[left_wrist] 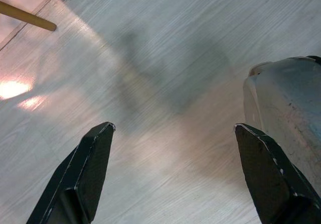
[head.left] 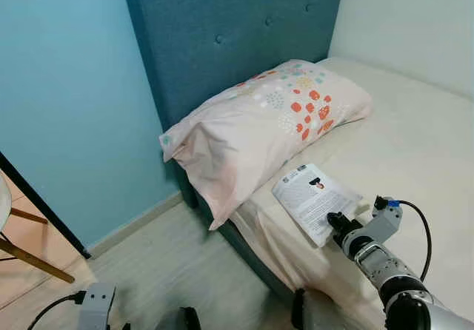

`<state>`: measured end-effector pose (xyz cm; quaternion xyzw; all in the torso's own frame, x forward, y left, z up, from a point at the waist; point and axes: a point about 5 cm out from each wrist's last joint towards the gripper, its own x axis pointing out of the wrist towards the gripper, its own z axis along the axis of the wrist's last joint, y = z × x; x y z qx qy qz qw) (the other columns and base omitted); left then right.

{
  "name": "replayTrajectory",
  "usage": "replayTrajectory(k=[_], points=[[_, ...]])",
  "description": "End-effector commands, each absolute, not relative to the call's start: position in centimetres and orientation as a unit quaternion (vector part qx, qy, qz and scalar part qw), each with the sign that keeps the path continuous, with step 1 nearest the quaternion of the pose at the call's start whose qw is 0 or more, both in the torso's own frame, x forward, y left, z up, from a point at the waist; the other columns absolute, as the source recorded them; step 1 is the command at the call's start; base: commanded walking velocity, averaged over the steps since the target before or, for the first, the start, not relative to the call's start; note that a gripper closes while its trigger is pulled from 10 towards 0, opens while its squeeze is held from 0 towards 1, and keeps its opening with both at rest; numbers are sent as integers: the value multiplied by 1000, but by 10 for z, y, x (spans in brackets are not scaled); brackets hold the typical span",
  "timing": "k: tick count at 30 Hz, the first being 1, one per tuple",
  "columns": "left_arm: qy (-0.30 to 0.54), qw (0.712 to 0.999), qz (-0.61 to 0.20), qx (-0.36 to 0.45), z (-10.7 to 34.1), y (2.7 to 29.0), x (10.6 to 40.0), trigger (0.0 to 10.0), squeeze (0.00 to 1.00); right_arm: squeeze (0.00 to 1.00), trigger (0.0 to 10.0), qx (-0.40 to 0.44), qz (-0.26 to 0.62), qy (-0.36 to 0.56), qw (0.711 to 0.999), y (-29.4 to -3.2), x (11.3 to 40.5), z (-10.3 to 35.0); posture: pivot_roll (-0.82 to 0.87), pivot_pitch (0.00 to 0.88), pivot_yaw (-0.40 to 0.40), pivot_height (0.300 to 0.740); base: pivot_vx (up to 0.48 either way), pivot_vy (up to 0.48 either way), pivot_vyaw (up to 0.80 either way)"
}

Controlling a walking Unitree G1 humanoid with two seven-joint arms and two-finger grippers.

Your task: Clean up the room

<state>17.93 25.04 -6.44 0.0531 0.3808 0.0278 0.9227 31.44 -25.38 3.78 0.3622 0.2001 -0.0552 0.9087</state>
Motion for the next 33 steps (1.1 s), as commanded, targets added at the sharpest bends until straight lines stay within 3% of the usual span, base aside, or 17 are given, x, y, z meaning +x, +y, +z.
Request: replayTrajectory(k=[1,17,18,19,20,21,22,26,33], points=[[394,917,23,61,-67,252,176,10000,0,0,10000,358,-41,243,901,-244,306,24,83,121,59,540,0,0,0],[401,914,22,59,-70,246,174,10000,0,24,10000,332,-32,270,903,-246,301,20,66,109,52,540,0,0,0],[403,913,22,59,-70,245,173,10000,0,137,10000,327,-41,270,905,-249,300,19,64,105,50,540,0,0,0],[404,913,22,59,-71,245,173,10000,0,404,10000,314,-50,271,909,-252,299,19,64,103,49,540,0,0,0],[404,913,22,59,-71,245,173,10000,0,404,10000,314,-50,271,909,-252,299,19,64,103,49,540,0,0,0],[404,912,23,59,-71,244,174,10000,0,847,10000,300,-61,272,912,-256,298,19,60,101,48,540,0,0,0],[405,912,23,58,-71,243,175,10000,0,1000,10000,280,-80,272,917,-262,297,19,55,94,44,540,0,0,0],[405,912,23,58,-71,242,176,10000,0,1000,10000,268,-86,273,920,-264,297,20,51,91,44,540,0,0,0],[413,909,27,52,-72,233,181,10000,0,1000,10000,199,-151,281,927,-292,291,26,6,40,27,540,0,0,0]])
